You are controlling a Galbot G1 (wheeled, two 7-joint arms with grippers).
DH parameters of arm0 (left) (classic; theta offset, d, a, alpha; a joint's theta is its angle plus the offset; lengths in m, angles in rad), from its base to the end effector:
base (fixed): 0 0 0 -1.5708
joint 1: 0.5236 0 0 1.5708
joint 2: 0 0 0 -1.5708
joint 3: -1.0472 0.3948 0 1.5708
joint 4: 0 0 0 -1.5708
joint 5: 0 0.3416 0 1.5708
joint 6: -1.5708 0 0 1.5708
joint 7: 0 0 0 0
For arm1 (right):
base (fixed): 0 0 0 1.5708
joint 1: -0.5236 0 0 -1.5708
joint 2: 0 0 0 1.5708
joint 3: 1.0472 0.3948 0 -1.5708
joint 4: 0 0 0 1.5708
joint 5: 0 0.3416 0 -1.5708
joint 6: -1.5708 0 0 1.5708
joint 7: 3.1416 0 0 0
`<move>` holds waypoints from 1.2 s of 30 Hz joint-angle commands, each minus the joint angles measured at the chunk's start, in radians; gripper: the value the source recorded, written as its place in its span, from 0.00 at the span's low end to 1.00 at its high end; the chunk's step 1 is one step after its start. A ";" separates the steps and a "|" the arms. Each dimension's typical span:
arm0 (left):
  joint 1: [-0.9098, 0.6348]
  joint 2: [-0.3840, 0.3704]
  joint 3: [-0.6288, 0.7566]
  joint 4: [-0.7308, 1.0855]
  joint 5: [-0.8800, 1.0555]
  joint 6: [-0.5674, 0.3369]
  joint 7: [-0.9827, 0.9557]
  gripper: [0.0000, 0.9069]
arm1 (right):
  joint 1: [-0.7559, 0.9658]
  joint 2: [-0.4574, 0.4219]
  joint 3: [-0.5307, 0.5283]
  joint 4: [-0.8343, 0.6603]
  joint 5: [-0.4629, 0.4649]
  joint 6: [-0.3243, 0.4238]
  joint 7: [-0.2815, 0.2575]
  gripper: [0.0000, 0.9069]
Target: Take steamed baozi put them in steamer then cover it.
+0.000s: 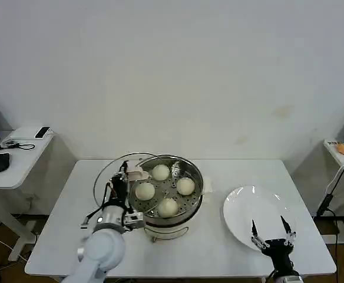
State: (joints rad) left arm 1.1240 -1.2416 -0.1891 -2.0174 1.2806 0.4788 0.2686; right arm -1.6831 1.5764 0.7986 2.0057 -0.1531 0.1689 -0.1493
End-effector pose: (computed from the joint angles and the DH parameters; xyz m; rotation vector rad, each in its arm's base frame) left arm 0.2697 -0.0158 -0.2882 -0.0312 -2.3109 -2.0646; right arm 0.0906 -0.0827 -0.3793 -0.0776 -3.0322 0.4581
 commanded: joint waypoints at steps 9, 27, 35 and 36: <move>-0.078 -0.140 0.125 0.068 0.148 0.001 0.040 0.00 | 0.011 0.003 -0.027 -0.032 -0.019 0.004 0.000 1.00; -0.080 -0.182 0.160 0.103 0.216 -0.017 0.044 0.00 | 0.012 0.003 -0.042 -0.040 -0.024 0.004 0.001 1.00; -0.087 -0.197 0.164 0.135 0.240 -0.028 0.035 0.00 | 0.015 0.002 -0.044 -0.048 -0.024 0.004 0.000 1.00; -0.088 -0.197 0.164 0.139 0.241 -0.029 0.034 0.00 | 0.015 0.002 -0.044 -0.048 -0.023 0.005 0.000 1.00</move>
State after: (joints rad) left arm 1.0408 -1.4280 -0.0310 -1.9001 1.4981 0.4526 0.3063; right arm -1.6677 1.5788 0.7551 1.9594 -0.1766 0.1723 -0.1490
